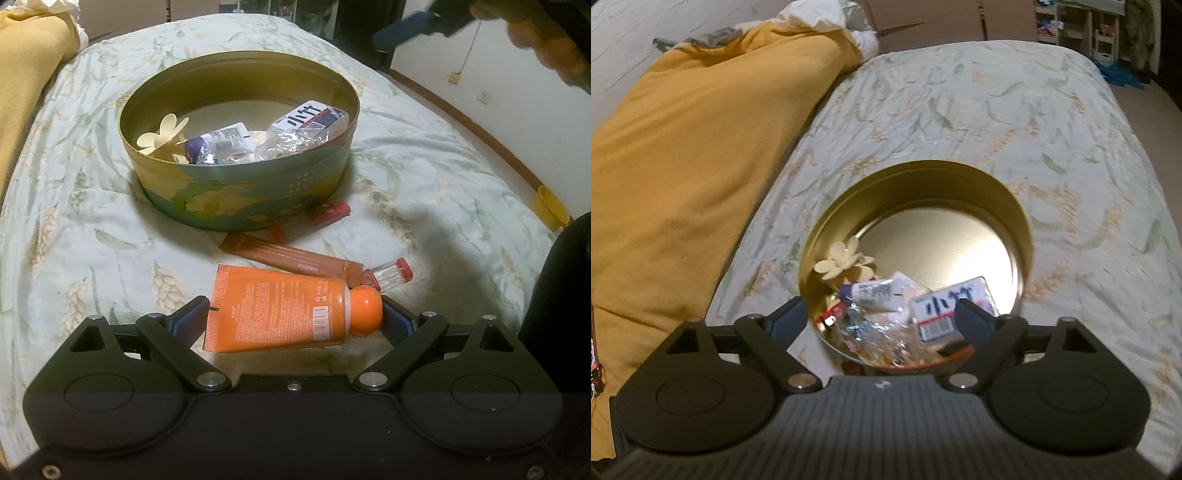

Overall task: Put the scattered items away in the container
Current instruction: 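Carry the snack bag over the tin and open the right gripper, then lift the orange tube and carry it over the tin with the left gripper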

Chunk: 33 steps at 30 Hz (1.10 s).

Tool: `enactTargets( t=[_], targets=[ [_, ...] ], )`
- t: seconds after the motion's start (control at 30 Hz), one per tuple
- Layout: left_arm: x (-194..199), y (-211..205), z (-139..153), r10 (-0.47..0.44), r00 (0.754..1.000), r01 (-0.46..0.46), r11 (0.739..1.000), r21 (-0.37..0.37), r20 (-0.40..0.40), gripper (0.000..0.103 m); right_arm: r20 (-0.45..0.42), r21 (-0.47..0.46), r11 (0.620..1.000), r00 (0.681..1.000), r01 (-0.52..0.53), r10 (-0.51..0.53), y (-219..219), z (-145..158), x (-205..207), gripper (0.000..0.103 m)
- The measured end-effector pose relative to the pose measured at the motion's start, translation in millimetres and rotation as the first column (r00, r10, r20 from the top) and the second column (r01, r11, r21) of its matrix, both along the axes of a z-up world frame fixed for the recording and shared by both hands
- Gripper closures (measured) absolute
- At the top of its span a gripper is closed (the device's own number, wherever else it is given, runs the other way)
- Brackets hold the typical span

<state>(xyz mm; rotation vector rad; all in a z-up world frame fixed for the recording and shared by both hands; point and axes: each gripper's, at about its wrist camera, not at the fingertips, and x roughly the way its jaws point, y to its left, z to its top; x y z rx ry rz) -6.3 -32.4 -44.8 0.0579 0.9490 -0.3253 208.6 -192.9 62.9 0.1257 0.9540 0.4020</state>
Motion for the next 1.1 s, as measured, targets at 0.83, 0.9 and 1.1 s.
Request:
enactTargets(
  t=[0.83,0.9,1.1],
  targets=[
    [2.3,21.5,22.9,0.021,0.999,-0.022,0.999,0.039,0.032,0.009,-0.015,-0.045,0.995,0.996,0.086,-0.087,-39.5,-47.1,-87.1,0.0],
    [3.7,25.3,27.1,0.031,0.999,-0.032,0.998,0.045,0.04,0.009,-0.013,-0.054,0.995,0.996,0.088,-0.089,-40.6,-52.9,-93.2,0.0],
    [10.9,37.0,46.5,0.056,0.996,-0.06,0.997,0.052,0.075,0.009,-0.032,-0.062,0.993,0.994,0.103,-0.106,-45.4,-70.4,-105.7,0.0]
  ],
)
